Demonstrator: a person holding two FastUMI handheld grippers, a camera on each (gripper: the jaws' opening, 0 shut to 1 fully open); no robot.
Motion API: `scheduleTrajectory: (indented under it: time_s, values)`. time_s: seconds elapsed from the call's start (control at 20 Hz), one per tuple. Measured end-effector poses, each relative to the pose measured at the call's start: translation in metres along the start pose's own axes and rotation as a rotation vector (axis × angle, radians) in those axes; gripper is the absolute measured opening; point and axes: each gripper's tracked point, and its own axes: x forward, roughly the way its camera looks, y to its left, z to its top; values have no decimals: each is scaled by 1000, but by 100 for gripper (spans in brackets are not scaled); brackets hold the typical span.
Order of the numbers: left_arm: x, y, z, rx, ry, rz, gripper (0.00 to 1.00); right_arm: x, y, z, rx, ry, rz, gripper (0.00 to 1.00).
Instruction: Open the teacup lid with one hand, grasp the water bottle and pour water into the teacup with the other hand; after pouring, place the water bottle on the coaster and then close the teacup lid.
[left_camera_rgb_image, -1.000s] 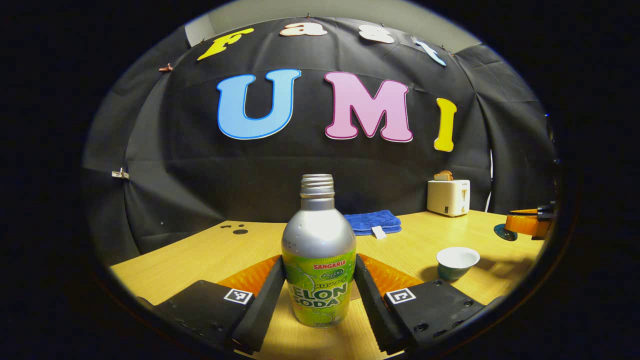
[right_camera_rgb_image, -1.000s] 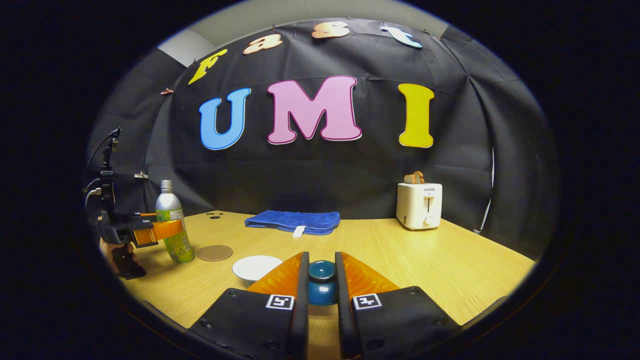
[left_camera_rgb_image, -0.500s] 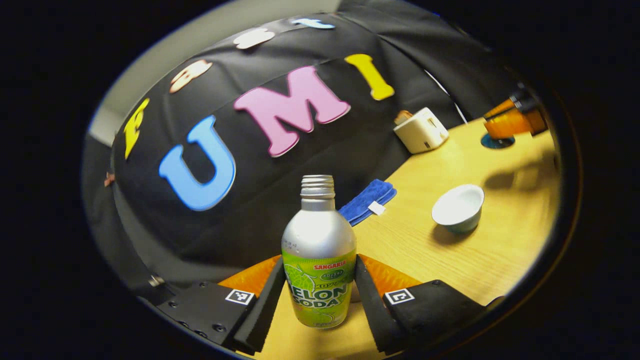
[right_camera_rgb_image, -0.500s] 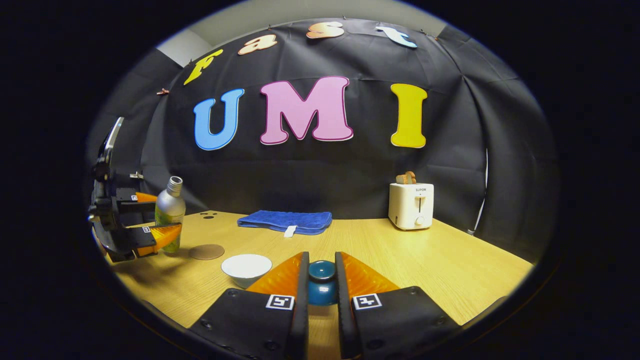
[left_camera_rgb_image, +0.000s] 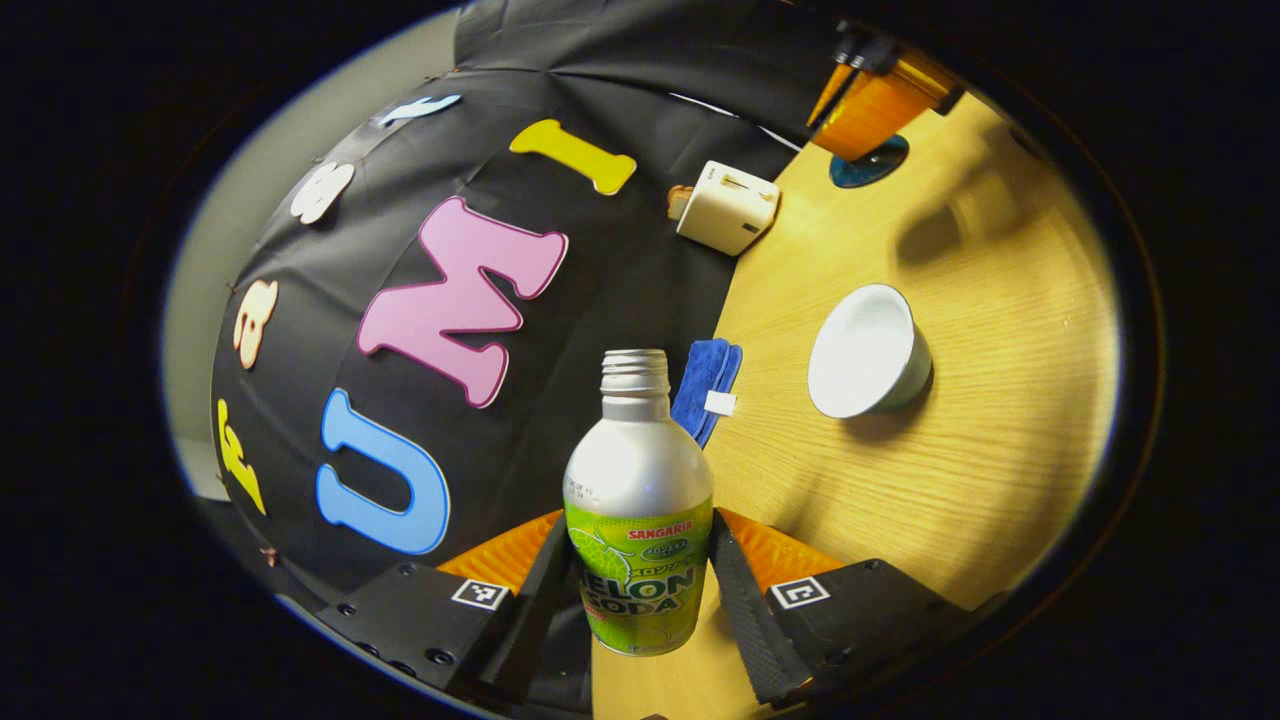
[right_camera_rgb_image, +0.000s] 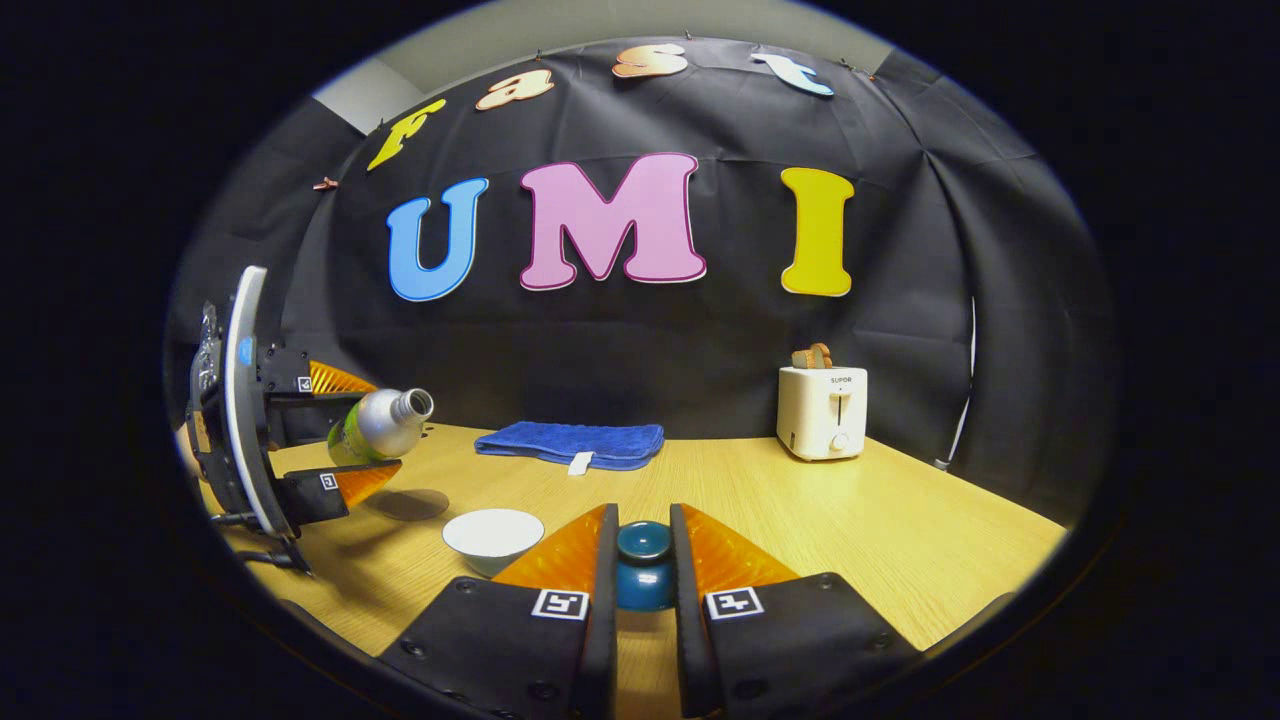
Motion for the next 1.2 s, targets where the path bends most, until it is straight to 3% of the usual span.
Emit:
scheduleTrajectory:
  time_s: [0.6, 1.2]
  values:
    - [10, -15, 5, 410, -14, -42, 80, 0, -2, 0, 0, 3, -11, 28]
    - [9, -9, 11, 610, -26, -15, 80, 1, -5, 0, -1, 1, -25, 28]
